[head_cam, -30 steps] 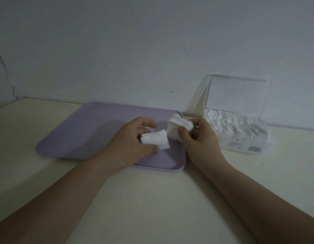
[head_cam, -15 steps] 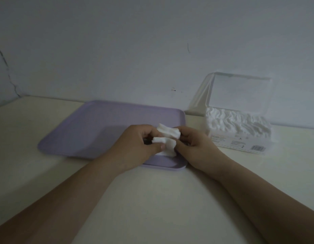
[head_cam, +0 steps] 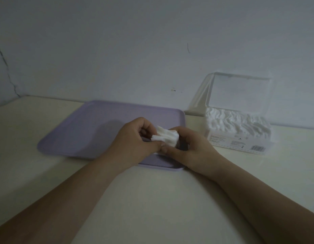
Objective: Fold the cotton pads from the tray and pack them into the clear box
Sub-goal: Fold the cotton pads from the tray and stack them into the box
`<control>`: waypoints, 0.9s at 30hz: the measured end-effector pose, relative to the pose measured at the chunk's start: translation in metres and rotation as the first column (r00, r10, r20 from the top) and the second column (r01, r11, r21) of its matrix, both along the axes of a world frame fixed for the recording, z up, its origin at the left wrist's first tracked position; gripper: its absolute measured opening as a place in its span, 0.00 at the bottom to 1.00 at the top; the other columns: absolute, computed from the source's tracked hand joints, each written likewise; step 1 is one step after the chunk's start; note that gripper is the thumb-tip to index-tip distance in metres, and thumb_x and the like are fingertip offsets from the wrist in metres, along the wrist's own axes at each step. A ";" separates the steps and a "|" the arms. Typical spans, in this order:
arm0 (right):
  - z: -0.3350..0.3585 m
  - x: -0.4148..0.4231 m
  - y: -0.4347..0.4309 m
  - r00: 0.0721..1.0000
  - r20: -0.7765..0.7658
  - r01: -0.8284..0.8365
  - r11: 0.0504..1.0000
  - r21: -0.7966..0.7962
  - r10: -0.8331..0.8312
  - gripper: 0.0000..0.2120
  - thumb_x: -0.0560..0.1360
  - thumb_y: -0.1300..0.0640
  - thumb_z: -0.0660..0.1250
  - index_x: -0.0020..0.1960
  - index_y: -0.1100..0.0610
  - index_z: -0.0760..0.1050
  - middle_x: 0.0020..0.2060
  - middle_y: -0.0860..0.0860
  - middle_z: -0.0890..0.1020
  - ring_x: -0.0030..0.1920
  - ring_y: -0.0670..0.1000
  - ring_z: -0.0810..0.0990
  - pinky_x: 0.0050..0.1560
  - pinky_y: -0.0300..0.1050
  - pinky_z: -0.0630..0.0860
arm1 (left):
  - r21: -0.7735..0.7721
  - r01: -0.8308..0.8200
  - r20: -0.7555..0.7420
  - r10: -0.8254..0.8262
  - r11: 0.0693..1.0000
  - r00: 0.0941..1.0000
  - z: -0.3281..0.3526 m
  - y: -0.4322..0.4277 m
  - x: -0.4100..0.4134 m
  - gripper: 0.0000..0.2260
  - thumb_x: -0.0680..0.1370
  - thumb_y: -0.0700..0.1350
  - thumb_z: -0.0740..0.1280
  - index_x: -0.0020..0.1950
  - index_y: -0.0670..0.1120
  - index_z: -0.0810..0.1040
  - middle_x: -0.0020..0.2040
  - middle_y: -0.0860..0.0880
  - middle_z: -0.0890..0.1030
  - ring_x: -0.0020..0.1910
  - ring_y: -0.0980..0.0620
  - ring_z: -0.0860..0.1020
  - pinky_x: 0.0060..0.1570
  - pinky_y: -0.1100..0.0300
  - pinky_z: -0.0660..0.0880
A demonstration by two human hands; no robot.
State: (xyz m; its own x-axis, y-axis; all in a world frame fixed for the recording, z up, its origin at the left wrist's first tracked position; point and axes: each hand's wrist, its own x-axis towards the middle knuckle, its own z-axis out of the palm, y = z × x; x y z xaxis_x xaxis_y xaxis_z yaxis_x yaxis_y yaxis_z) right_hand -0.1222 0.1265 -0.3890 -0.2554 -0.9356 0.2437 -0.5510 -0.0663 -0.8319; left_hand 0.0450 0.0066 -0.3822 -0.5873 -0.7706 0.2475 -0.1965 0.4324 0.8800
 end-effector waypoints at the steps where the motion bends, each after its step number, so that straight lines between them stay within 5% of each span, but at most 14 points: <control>1: 0.000 0.000 -0.001 1.000 -0.019 0.019 1.000 -0.019 -0.019 0.10 0.76 0.53 0.77 0.55 0.50 0.81 0.45 0.48 0.87 0.47 0.51 0.85 0.50 0.46 0.80 | 0.017 0.008 -0.016 -0.007 1.000 1.000 0.001 0.000 0.000 0.16 0.64 0.43 0.83 0.46 0.51 0.80 0.44 0.49 0.85 0.42 0.55 0.82 0.42 0.64 0.79; 6: 0.002 -0.001 -0.001 0.999 -0.023 0.029 0.999 -0.024 -0.029 0.08 0.77 0.59 0.75 0.54 0.51 0.82 0.43 0.45 0.86 0.42 0.40 0.82 0.46 0.32 0.76 | 0.079 0.062 -0.110 -0.053 0.995 0.993 0.006 0.002 0.003 0.10 0.71 0.42 0.79 0.48 0.54 0.85 0.44 0.54 0.85 0.40 0.60 0.81 0.42 0.66 0.77; 10: 0.002 0.003 0.000 0.999 0.027 0.020 0.998 -0.052 -0.019 0.16 0.77 0.60 0.75 0.62 0.49 0.79 0.50 0.46 0.86 0.49 0.44 0.85 0.50 0.33 0.78 | 0.035 0.053 -0.137 -0.048 0.998 0.989 0.005 0.005 0.003 0.06 0.73 0.42 0.79 0.43 0.53 0.87 0.42 0.50 0.86 0.40 0.50 0.82 0.46 0.45 0.81; 13: 0.001 0.006 0.001 0.998 -0.052 0.016 0.990 -0.138 -0.023 0.23 0.77 0.58 0.75 0.70 0.46 0.76 0.58 0.43 0.83 0.55 0.42 0.83 0.55 0.31 0.76 | -0.008 0.058 -0.157 -0.058 0.998 0.986 0.005 0.004 0.003 0.05 0.73 0.42 0.78 0.43 0.52 0.87 0.44 0.52 0.85 0.44 0.47 0.84 0.53 0.40 0.80; 17: 0.000 0.007 -0.001 0.993 -0.118 0.006 0.985 -0.172 -0.026 0.22 0.79 0.58 0.73 0.71 0.47 0.78 0.62 0.41 0.83 0.61 0.40 0.81 0.64 0.34 0.74 | -0.055 0.039 -0.183 -0.048 0.998 0.982 0.004 0.003 0.004 0.05 0.73 0.42 0.78 0.42 0.52 0.87 0.45 0.54 0.83 0.46 0.51 0.84 0.55 0.46 0.80; 27: 0.002 0.006 -0.004 0.994 -0.105 0.005 0.990 -0.139 -0.020 0.14 0.80 0.59 0.71 0.64 0.49 0.82 0.56 0.41 0.86 0.57 0.39 0.82 0.57 0.30 0.73 | 0.025 0.022 -0.225 -0.016 0.999 0.974 0.007 0.004 0.004 0.06 0.76 0.37 0.75 0.42 0.47 0.85 0.38 0.53 0.86 0.37 0.59 0.82 0.40 0.67 0.76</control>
State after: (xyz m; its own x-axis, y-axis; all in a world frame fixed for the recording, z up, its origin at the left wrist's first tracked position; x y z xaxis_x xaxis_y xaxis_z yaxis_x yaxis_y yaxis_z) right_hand -0.1167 0.1224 -0.3874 -0.2327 -0.8878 0.3970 -0.6369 -0.1694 -0.7521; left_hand 0.0491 0.0106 -0.3756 -0.5336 -0.7681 0.3540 0.0161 0.4093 0.9123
